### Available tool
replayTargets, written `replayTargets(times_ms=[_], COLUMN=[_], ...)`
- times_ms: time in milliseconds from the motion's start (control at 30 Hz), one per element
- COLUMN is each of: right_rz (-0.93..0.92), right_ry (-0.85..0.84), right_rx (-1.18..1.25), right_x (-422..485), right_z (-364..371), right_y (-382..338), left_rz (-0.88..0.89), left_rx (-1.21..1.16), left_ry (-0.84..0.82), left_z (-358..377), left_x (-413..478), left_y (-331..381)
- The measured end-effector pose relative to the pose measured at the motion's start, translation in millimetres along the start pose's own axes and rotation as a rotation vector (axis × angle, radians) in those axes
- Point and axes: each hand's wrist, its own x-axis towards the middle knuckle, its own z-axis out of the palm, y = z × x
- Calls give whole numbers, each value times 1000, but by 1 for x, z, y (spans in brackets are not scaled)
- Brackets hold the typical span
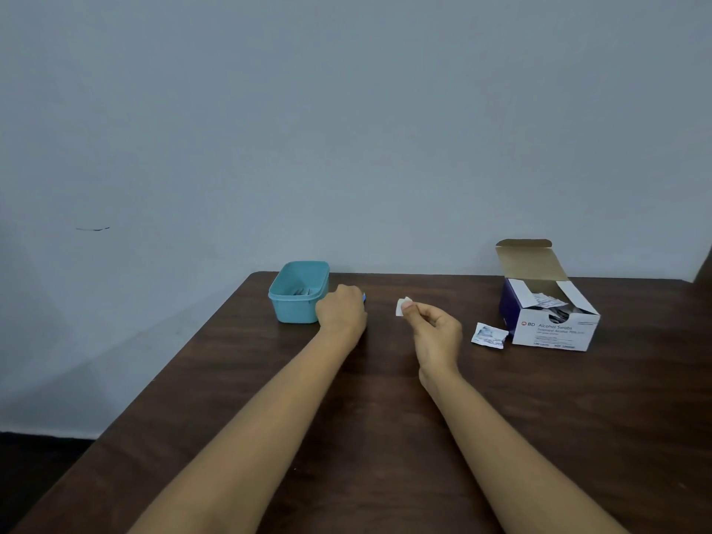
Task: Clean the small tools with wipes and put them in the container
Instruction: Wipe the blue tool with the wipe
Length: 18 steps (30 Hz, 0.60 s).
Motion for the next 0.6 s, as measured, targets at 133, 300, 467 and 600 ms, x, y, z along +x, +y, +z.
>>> replayTargets(times_ms=[133, 300, 467, 600], right_rz=[15, 33, 68, 142], right_ry=[9, 30, 64, 50], right_rx=[-3, 5, 60, 137], right_x=[2, 2, 1, -1], right_z=[0, 0, -2, -6], right_y=[2, 0, -7, -12], left_rz=[11, -46, -96, -47], left_rx=[47, -127, -612, -766], left_ry=[48, 119, 185, 223], left_z=[2, 1, 4, 5], left_x=[-3, -20, -46, -73], left_y=[-1, -4, -7, -6])
